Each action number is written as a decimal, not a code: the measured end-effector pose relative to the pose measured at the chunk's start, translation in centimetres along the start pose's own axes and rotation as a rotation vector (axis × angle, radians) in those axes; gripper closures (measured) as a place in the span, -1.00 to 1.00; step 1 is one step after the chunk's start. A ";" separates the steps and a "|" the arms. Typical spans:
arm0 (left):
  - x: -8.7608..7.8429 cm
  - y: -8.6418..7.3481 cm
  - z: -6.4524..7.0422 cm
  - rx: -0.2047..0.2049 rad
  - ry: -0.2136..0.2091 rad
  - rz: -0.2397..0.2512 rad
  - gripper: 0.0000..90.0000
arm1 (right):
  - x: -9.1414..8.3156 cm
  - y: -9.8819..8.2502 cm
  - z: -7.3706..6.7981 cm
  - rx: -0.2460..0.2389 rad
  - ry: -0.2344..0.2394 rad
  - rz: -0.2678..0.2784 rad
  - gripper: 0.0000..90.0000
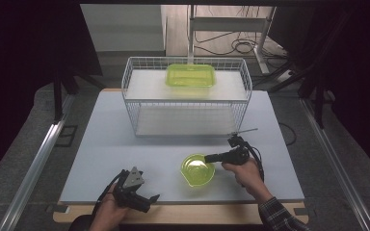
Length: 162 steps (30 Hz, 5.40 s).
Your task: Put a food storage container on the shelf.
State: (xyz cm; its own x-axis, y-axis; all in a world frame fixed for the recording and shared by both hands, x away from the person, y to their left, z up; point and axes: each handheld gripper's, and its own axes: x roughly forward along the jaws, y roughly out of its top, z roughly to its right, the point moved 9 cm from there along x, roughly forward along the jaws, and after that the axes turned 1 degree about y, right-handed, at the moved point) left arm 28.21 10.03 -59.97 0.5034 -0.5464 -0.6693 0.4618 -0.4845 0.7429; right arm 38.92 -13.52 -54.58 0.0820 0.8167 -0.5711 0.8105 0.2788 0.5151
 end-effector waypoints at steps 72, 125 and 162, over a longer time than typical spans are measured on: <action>-0.7 0.7 -0.4 -0.072 -0.015 0.060 -1.00 | -7.5 11.2 -7.2 -0.072 0.056 0.249 0.80; -0.6 0.5 -0.2 -0.062 -0.021 0.050 -1.00 | -10.8 25.2 -10.7 -0.065 -0.060 0.462 0.80; -0.4 0.4 0.0 -0.043 -0.028 0.032 -1.00 | -8.6 28.2 -7.5 -0.146 -0.393 0.435 0.37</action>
State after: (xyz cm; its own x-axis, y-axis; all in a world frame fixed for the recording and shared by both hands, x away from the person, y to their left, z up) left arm 28.15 10.07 -59.40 0.4983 -0.5803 -0.6442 0.4770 -0.4370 0.7626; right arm 56.69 -8.93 -30.34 0.6189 0.6311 -0.4677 0.5689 0.0504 0.8209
